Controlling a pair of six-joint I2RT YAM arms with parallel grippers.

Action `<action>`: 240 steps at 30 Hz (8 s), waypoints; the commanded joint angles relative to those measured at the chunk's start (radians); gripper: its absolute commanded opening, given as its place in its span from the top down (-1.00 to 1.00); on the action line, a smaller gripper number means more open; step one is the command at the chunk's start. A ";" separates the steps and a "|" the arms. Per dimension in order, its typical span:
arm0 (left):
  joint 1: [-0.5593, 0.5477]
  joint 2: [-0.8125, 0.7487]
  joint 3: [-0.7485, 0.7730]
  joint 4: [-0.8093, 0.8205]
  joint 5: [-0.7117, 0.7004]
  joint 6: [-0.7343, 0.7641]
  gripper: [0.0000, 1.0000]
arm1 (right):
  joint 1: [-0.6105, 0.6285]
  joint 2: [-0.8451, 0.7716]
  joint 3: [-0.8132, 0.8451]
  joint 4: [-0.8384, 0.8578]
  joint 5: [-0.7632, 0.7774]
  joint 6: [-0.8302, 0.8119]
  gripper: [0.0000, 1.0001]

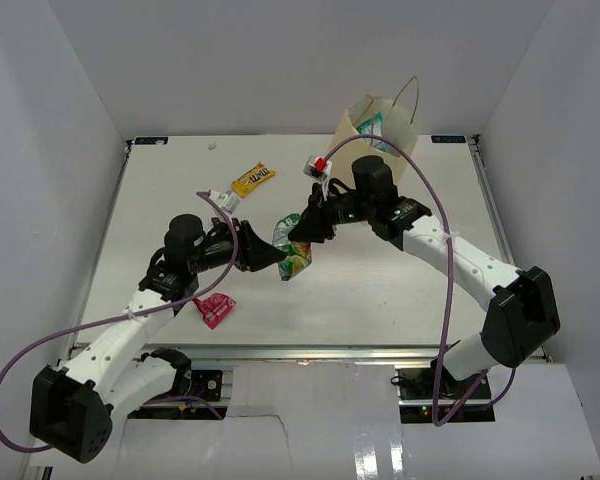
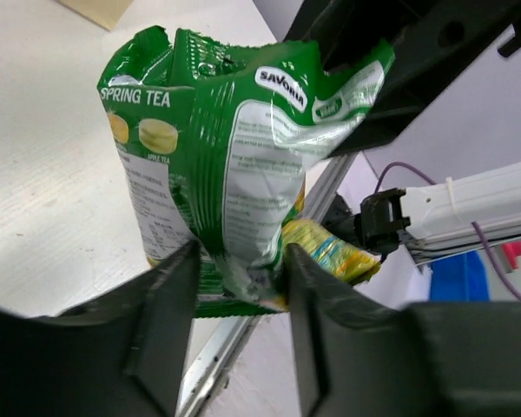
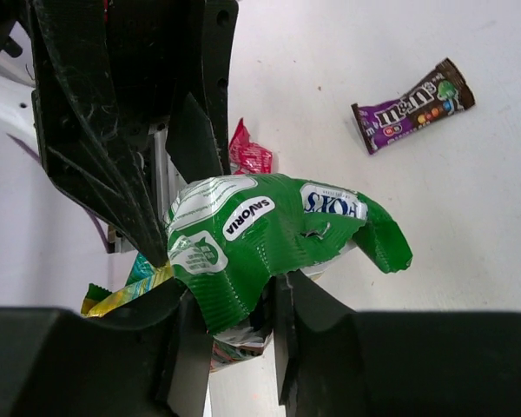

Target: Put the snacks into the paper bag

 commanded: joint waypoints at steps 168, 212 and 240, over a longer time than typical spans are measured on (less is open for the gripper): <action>0.000 -0.032 0.116 -0.353 -0.772 0.113 -0.96 | -0.527 0.215 0.722 -0.084 0.453 -0.198 0.85; 0.214 0.818 0.503 -0.468 -0.836 0.115 0.25 | -0.636 -0.260 0.149 -0.347 -0.188 -0.496 -0.55; 0.014 0.129 -0.040 0.080 -0.135 -0.149 0.68 | 0.039 0.077 0.085 -0.163 0.241 0.204 -0.92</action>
